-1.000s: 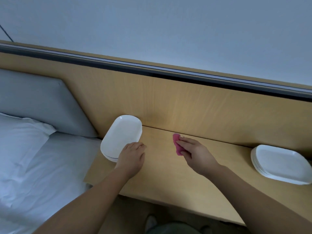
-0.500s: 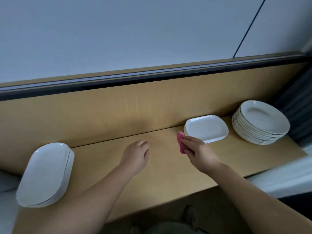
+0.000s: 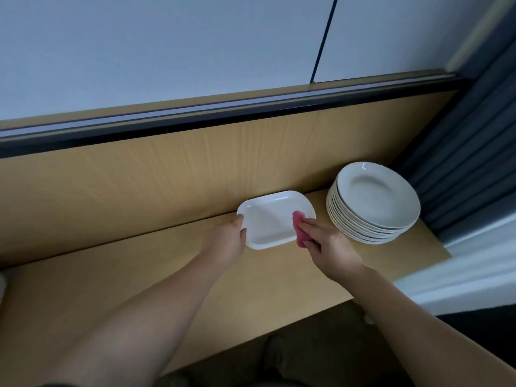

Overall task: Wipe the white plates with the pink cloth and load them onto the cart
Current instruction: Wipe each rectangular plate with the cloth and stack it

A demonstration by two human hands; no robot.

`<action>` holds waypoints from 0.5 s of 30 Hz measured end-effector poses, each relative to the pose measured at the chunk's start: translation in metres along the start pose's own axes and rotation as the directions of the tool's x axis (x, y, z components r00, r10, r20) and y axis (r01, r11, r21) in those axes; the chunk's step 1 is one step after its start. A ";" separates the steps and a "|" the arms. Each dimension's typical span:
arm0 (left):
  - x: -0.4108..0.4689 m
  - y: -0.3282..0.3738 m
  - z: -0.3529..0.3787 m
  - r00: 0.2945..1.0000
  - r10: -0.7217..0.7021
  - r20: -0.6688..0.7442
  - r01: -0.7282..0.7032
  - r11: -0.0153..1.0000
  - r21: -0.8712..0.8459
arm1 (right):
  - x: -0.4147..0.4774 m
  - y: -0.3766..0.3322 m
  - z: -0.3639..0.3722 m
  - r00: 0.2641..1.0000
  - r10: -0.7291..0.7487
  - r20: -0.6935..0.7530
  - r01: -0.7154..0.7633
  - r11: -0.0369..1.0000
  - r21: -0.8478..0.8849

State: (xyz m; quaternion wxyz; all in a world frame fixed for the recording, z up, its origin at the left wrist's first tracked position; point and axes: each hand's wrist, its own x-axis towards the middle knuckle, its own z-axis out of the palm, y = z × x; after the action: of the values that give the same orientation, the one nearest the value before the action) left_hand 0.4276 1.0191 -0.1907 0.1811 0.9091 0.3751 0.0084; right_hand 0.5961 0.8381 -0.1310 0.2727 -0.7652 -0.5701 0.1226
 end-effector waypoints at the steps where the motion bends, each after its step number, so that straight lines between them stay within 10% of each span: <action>1: 0.006 0.002 0.005 0.999 -0.037 0.015 0.037 0.999 0.015 | 0.002 0.008 -0.002 1.000 -0.005 0.009 0.005 1.000 -0.002; 15: 0.034 0.023 0.013 0.919 -0.382 0.099 0.390 0.917 -0.087 | 0.019 0.049 -0.014 0.995 -0.098 0.032 0.096 0.994 0.045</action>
State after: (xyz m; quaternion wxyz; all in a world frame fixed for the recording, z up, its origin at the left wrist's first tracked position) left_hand 0.4698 1.0233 -0.1991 0.2415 0.8060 0.5386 -0.0441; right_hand 0.6483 0.8419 -0.1447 0.2852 -0.7284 -0.6083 0.1345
